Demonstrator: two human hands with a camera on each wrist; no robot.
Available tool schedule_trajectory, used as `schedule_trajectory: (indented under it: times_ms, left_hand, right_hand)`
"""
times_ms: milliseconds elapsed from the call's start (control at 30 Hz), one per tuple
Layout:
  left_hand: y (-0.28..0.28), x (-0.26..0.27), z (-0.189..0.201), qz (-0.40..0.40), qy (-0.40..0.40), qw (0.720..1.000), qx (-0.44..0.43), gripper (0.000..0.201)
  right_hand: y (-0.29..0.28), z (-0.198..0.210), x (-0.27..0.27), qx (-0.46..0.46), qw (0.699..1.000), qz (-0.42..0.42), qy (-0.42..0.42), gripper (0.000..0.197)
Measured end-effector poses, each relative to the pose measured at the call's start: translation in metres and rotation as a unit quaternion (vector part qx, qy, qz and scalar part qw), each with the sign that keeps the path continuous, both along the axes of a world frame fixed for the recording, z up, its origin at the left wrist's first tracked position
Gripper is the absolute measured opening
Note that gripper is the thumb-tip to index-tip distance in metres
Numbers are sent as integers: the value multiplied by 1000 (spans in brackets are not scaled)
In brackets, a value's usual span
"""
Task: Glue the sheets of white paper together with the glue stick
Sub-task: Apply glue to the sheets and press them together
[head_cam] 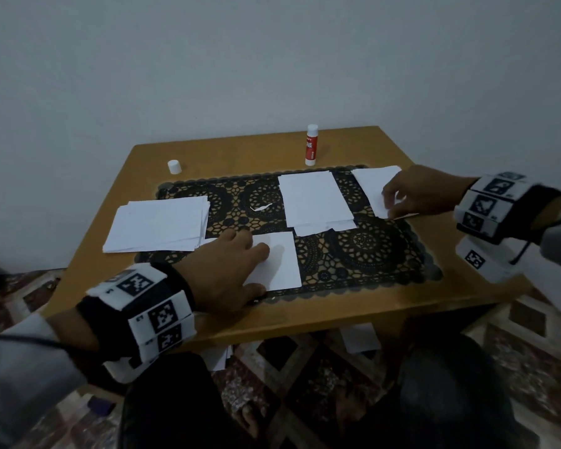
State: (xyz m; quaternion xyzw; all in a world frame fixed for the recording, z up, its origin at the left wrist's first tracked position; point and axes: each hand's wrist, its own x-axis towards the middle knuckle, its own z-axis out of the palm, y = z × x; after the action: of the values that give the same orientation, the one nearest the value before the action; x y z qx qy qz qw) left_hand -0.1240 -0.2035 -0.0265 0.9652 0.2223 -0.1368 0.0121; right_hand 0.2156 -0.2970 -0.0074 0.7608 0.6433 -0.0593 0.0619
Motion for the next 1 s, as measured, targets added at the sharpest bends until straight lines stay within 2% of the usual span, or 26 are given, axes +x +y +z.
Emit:
schedule_trajectory:
  times_ms: [100,200,333,467,600,667,733,833,900,933,1000]
  left_hand:
    - [-1,-1,-1,1,1,1000,3,60]
    - [-2,0,0,4,2,1000,-2,60]
    - [1,-2,4,4,7,1000,-23,59]
    - [6,-3,8,15,4,998,-59,57]
    - [8,-3,5,7,2,998,-61,57]
    - [10,-3,6,14,-6,997,-69,53]
    - [10,-4,10,20,-19,996,-84,47]
    - [11,-5,18,39,-76,992,-97,38]
    - [15,-6,25,89,-168,975,-117,36]
    - [20,-6,28,124,-221,956,-149,40]
    - [31,-8,36,184,-320,891,-264,55]
  right_hand:
    - [-2,-8,-2,31,999,-22,17,5]
    - [-1,-18,-4,86,995,-48,35,12]
    - [-2,-12,0,154,982,-89,71,33]
    - [-8,1,3,179,971,-118,103,23]
    - [-13,13,8,226,964,-119,78,17]
    - [-17,21,8,285,953,-91,48,18]
    - [-21,32,-1,328,944,-23,17,22]
    - [-28,48,-29,327,940,93,30,23]
    - [-30,57,-55,327,935,109,84,21]
    - [-30,61,-69,329,930,105,124,21]
    - [-27,66,-94,328,909,90,241,20]
